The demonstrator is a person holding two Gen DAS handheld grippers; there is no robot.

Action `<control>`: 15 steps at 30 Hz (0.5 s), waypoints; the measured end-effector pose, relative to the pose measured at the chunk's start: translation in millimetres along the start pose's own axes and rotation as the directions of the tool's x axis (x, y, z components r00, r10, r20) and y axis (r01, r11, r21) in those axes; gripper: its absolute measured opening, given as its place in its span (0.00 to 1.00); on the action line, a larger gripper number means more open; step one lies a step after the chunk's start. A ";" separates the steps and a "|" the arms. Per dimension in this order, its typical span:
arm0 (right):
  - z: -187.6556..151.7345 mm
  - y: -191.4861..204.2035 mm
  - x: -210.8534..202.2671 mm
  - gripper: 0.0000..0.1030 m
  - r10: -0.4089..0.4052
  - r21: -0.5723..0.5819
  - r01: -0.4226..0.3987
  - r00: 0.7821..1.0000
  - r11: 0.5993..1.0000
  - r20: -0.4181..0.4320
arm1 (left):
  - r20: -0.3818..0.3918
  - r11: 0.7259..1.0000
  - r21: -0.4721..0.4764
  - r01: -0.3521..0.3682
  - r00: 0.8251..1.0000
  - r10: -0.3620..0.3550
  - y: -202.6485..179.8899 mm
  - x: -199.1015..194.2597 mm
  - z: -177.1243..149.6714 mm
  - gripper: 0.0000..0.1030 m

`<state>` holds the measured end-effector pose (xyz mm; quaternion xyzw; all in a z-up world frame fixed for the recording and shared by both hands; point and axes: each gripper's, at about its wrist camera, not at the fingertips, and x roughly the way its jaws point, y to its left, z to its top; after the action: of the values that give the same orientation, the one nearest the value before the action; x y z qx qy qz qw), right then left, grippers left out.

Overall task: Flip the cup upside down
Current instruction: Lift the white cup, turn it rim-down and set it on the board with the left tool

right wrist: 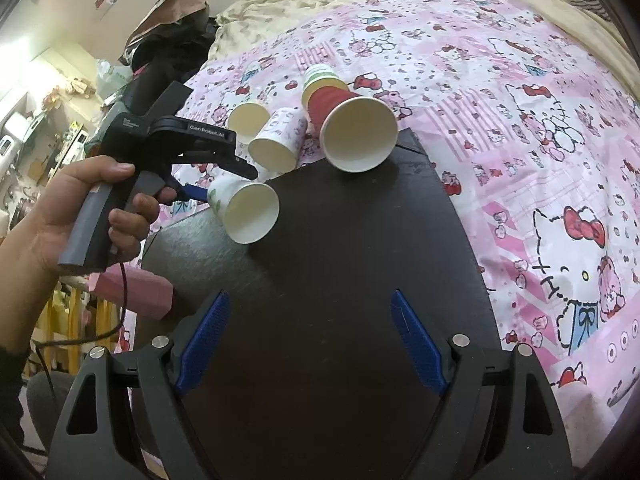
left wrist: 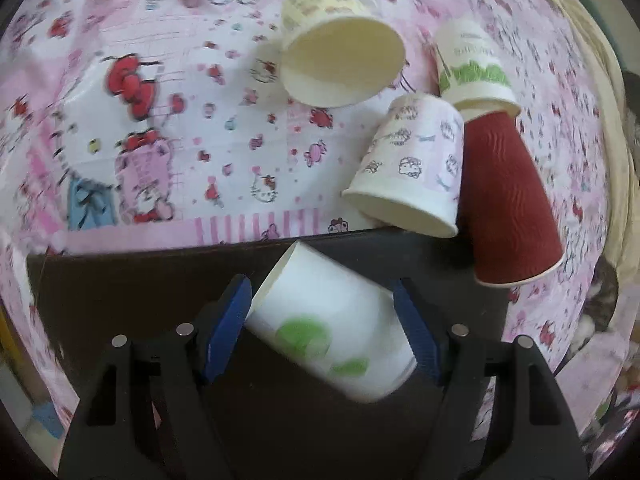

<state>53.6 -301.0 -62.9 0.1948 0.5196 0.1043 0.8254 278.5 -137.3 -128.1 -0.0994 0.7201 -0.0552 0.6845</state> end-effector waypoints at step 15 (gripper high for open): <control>-1.4 1.4 -13.6 0.82 0.092 0.012 -0.092 0.996 0.996 0.017 | 0.165 0.808 -0.552 0.204 0.977 -0.134 55.0 2.8 -31.6 0.76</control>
<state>46.4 -304.6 -51.7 0.2246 0.5038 0.1373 0.8227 243.1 -86.1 -140.8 -0.3646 0.6505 0.1059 0.6578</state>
